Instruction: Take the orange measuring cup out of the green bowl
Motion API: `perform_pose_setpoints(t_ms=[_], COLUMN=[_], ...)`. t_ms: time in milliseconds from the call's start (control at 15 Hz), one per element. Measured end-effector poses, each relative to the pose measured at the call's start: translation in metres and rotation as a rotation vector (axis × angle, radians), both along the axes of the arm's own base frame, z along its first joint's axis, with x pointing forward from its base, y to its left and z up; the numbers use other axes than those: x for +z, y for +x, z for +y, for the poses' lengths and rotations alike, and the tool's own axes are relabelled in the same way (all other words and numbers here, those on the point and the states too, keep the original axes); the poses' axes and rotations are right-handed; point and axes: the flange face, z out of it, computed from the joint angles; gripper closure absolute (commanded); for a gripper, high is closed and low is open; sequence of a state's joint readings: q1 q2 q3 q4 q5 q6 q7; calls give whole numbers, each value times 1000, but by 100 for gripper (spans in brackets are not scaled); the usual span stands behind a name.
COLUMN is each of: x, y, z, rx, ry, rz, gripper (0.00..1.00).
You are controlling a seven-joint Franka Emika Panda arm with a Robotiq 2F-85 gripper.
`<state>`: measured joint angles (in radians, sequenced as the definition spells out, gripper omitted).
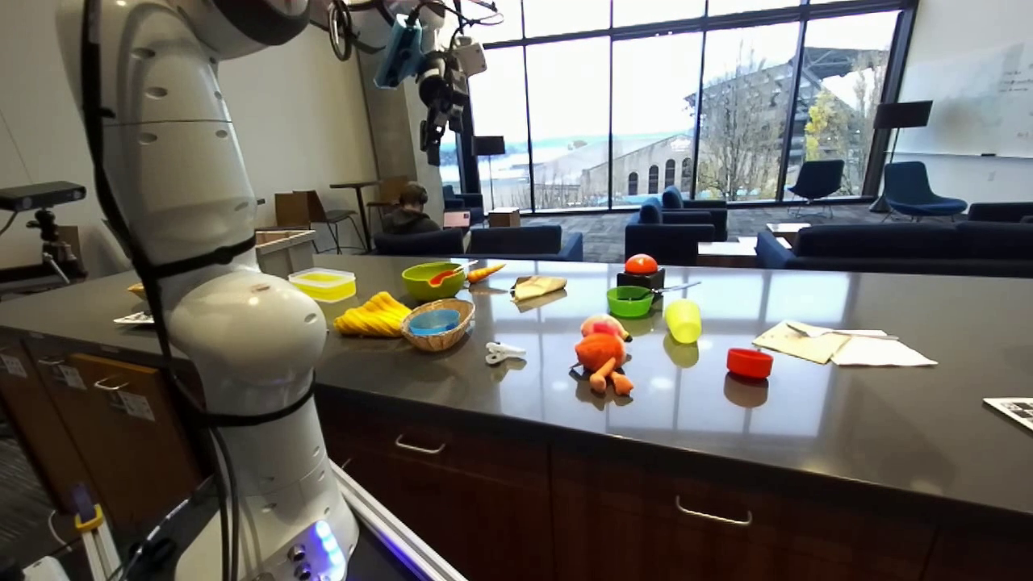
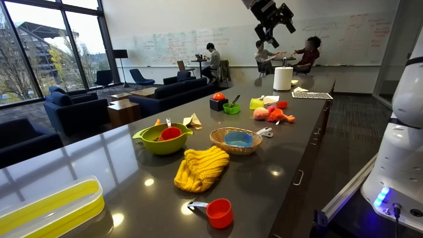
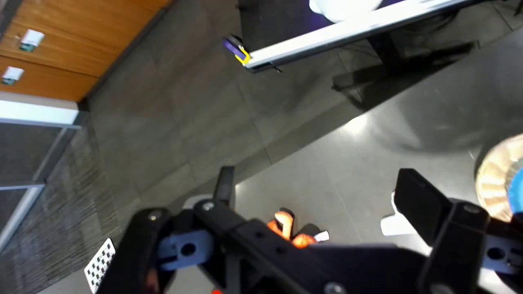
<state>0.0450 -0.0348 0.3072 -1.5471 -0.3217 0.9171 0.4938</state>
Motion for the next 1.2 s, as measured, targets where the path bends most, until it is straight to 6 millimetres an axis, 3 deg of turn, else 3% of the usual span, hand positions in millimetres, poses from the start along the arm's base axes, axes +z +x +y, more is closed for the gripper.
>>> perform_pose_setpoints(t_ms=[133, 267, 533, 667, 800, 933, 1067, 1200], x=[-15, -17, -5, 16, 35, 37, 18, -16], y=[-1, -4, -8, -2, 16, 46, 83, 120], z=[11, 20, 28, 26, 11, -10, -26, -38], rx=[-19, -17, -34, -94, -159, -240, -338, -444], ry=[-78, -102, -73, -8, 53, 115, 155, 168], rz=[58, 65, 35, -1, -53, -87, -100, -83], gripper=[0, 0, 0, 0, 0, 0, 0, 0])
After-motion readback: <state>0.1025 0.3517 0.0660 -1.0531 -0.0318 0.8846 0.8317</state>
